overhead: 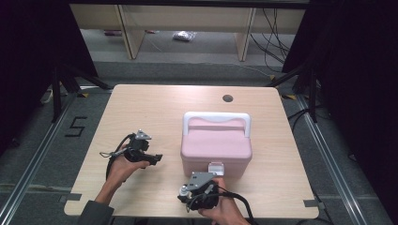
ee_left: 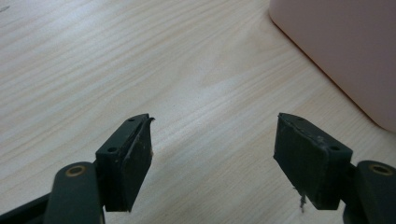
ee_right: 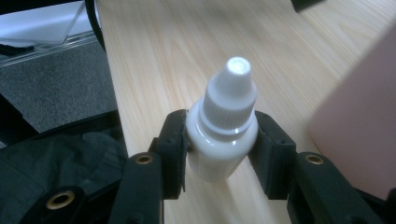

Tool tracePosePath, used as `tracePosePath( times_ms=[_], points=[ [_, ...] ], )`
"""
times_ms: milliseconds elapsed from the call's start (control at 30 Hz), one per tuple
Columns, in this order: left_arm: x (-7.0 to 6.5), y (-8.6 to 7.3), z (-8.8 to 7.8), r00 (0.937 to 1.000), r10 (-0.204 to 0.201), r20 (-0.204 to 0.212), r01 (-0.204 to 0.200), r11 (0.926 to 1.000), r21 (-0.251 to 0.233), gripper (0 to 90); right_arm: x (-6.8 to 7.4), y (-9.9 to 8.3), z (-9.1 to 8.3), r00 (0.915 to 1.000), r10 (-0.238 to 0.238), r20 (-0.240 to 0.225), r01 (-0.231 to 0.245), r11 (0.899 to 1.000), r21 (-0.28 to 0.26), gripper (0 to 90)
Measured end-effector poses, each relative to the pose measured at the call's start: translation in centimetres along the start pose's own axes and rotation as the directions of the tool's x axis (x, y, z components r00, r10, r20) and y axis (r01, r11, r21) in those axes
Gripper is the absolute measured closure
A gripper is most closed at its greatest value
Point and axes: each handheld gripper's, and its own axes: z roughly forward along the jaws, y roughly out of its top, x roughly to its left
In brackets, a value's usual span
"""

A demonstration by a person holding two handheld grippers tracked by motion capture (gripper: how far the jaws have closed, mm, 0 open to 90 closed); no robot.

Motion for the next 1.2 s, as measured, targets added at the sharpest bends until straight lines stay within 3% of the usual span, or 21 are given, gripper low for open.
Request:
tracePosePath(
  times_ms=[133, 267, 400, 500, 533, 700, 833, 933, 1033, 1100, 1200],
  points=[
    [0.1, 0.0, -0.1, 1.0, -0.003, 0.0, 0.003, 1.0, -0.003, 27.3, -0.1, -0.9, -0.9, 0.9999, 0.013, 0.012, -0.013, 1.0, -0.002, 60.3],
    [0.3, -0.1, -0.2, 1.0, 0.008, 0.005, -0.008, 0.9999, 0.013, 27.3, -0.9, -2.5, -3.6, 0.998, 0.041, 0.048, -0.04, 0.999, -0.012, 60.3],
    [0.2, 0.0, -0.1, 1.0, -0.006, -0.005, 0.006, 1.0, -0.007, 27.3, -1.7, -4.1, -5.7, 0.9892, 0.08, 0.123, -0.079, 0.997, -0.015, 60.3],
    [0.1, 0.1, -0.3, 1.0, -0.003, 0.001, 0.003, 1.0, -0.007, 27.3, -2.4, -5.3, -6.9, 0.9835, 0.098, 0.153, -0.095, 0.995, -0.023, 60.3],
    [0.1, 0.1, -0.3, 1.0, -0.006, 0.0, 0.006, 1.0, -0.008, 27.3, -2.6, -5.8, -7.4, 0.9806, 0.123, 0.153, -0.121, 0.992, -0.017, 60.3],
    [0.1, 0.0, -0.1, 1.0, -0.004, 0.0, 0.004, 1.0, -0.004, 27.3, -2.8, -7.2, -8.7, 0.9733, 0.148, 0.175, -0.146, 0.989, -0.026, 60.3],
    [0.0, 0.0, 0.0, 1.0, -0.003, -0.001, 0.003, 1.0, -0.007, 27.2, -3.1, -8.8, -10.3, 0.9563, 0.203, 0.211, -0.199, 0.979, -0.041, 60.3],
    [0.0, 0.0, 0.0, 1.0, -0.008, -0.003, 0.008, 0.9999, -0.009, 27.2, -3.6, -9.8, -11.3, 0.9456, 0.213, 0.246, -0.207, 0.977, -0.049, 60.3],
    [-0.1, 0.0, 0.0, 1.0, -0.007, -0.004, 0.007, 0.9999, -0.01, 27.2, -4.2, -10.8, -12.2, 0.9311, 0.254, 0.261, -0.247, 0.967, -0.062, 60.2],
    [0.0, 0.0, 0.0, 1.0, -0.001, 0.003, 0.001, 1.0, 0.001, 27.2, -4.6, -11.3, -12.7, 0.912, 0.282, 0.298, -0.277, 0.959, -0.062, 60.2],
    [-0.1, 0.0, 0.1, 1.0, 0.002, 0.006, -0.002, 1.0, 0.002, 27.2, -5.2, -12.2, -13.1, 0.8929, 0.311, 0.326, -0.308, 0.949, -0.062, 60.2]
  ],
)
